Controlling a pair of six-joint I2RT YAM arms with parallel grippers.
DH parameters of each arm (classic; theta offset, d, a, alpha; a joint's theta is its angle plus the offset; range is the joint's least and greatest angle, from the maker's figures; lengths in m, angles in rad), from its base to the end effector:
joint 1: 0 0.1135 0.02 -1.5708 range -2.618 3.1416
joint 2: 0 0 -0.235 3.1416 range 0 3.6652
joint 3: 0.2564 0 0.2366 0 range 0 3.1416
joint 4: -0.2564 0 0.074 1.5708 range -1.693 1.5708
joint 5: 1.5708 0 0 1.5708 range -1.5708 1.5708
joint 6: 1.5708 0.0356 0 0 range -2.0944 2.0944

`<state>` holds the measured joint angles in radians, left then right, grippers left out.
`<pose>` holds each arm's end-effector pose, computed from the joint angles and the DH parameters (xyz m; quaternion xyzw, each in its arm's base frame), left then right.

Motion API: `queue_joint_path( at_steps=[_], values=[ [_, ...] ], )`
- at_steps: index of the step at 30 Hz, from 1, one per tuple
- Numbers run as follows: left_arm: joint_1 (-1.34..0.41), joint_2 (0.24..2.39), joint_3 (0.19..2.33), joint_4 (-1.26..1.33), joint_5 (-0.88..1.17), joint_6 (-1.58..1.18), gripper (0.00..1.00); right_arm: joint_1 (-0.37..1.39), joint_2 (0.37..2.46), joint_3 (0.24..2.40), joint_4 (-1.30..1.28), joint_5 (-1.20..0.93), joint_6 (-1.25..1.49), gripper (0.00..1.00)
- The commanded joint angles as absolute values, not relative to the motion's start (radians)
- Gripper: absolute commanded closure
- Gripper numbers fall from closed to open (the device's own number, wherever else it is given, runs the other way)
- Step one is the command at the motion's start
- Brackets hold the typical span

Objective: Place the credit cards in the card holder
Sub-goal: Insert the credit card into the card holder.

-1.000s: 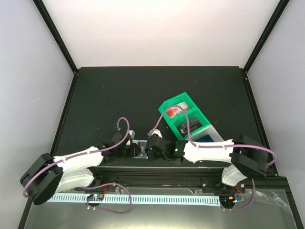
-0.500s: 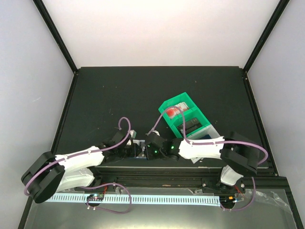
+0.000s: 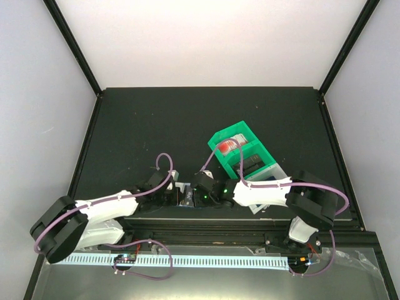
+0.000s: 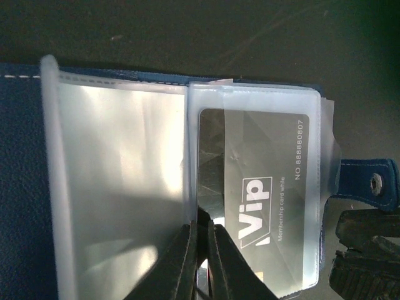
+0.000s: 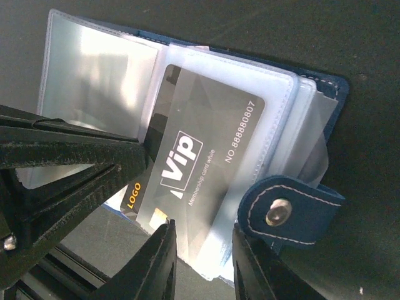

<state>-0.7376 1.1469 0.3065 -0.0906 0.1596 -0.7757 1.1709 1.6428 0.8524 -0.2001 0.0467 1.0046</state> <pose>0.1338 -0.1292 0.1097 0.0070 0.9466 -0.2702 0.1760 0.1186 0.2763 0.1358 -0.0729 0.9552 0.2429 0.1527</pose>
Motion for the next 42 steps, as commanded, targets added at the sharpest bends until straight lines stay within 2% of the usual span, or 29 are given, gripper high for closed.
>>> queue_joint_path(
  at_steps=[1, 10, 17, 42],
  values=[
    [-0.733, 1.184, 0.307, -0.126, 0.123, -0.761, 0.96, 1.159, 1.662, 0.876, -0.201, 0.059, 1.021, 0.72],
    [-0.733, 1.196, 0.311, -0.16, 0.088, -0.779, 0.97, 1.157, 1.674, 0.89, -0.231, 0.079, 1.031, 0.66],
    [-0.734, 1.216, 0.313, -0.157, 0.091, -0.789, 0.97, 1.155, 1.69, 0.9, -0.206, 0.043, 1.013, 0.68],
    [-0.734, 1.26, 0.318, -0.178, 0.071, -0.81, 0.98, 1.154, 1.679, 0.9, -0.178, 0.029, 1.001, 0.66]
  ],
)
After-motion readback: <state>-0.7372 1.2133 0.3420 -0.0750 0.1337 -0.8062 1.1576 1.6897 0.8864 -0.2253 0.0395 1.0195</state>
